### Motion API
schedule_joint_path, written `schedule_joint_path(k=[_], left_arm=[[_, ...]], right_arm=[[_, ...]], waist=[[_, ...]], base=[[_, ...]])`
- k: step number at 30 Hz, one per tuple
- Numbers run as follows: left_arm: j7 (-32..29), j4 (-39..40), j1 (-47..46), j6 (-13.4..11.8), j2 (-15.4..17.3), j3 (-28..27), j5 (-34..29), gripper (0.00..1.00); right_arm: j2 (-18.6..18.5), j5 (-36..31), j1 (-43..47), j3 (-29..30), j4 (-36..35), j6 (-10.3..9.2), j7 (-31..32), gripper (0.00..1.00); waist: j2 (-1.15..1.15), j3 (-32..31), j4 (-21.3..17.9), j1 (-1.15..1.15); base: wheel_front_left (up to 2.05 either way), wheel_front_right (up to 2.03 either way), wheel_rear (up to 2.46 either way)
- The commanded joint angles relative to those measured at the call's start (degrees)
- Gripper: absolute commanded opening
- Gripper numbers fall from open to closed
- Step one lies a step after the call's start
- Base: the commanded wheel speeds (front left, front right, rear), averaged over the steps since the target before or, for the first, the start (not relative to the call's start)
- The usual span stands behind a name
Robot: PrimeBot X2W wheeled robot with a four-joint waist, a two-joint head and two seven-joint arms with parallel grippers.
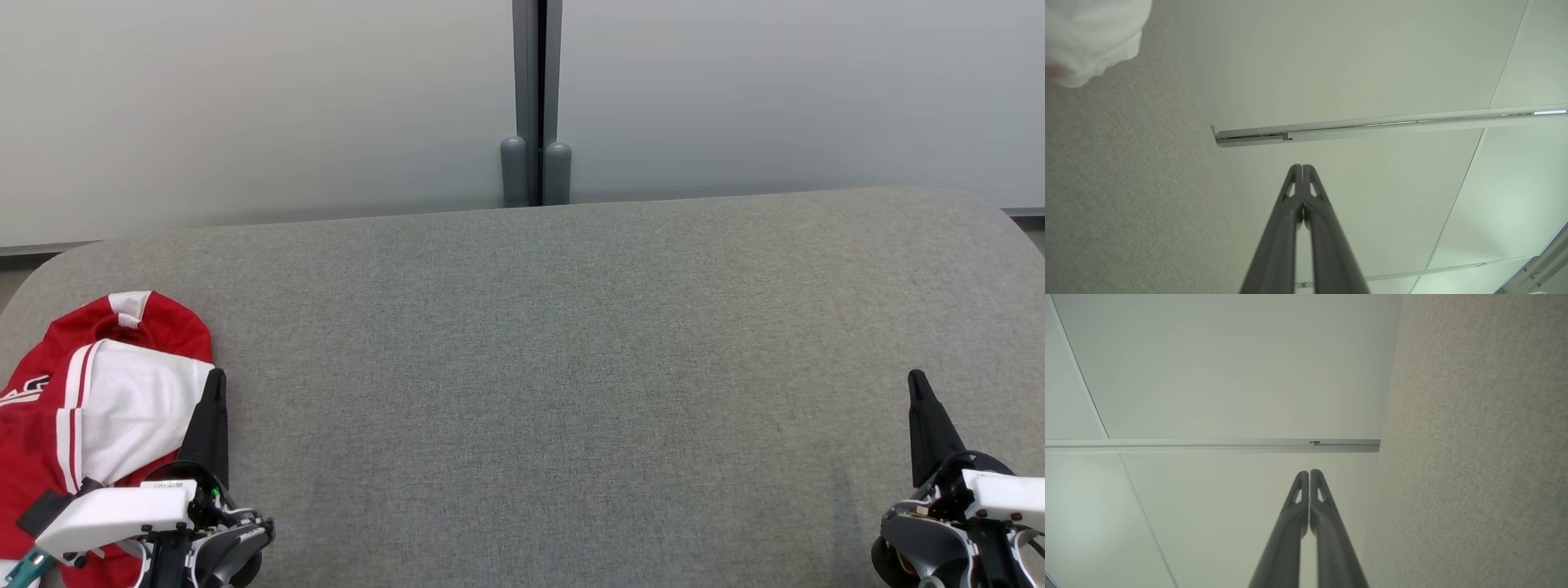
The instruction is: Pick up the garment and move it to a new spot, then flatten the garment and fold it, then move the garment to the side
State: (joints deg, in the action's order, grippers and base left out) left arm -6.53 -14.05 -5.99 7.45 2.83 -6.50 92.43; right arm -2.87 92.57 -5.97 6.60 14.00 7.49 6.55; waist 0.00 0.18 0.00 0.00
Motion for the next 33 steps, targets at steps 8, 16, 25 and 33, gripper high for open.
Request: schedule_joint_path(k=[8,16,25,33], left_arm=[[-0.1,-0.1,-0.7,0.2,0.2,-0.1,-0.1,0.0],[0.0,0.0,0.0,0.0,0.0,0.0,0.0,1.0],[0.9,-1.3,2.6,0.0,-0.7,1.1,0.2,1.0],[3.4,-0.3,3.3,0.0,0.0,2.9,-4.9,1.0]], right_arm=[[0.0,-0.3,-0.6,0.0,0.0,0.0,0.1,0.0],[0.0,0.0,0.0,0.0,0.0,0.0,0.0,1.0],[0.5,0.4,2.1,-1.0,1.7,-0.01,-0.7,1.0],[-0.2,-5.0,1.8,-4.0,2.6,-0.01,-3.4,1.0]], waist=[[0.0,0.0,0.0,0.0],[0.0,0.0,0.0,0.0],[0.0,-0.1,0.0,0.0],[0.0,-0.3,-0.1,0.0]], base=[[0.0,0.0,0.0],[0.0,0.0,0.0],[0.0,0.0,0.0],[0.0,0.0,0.0]])
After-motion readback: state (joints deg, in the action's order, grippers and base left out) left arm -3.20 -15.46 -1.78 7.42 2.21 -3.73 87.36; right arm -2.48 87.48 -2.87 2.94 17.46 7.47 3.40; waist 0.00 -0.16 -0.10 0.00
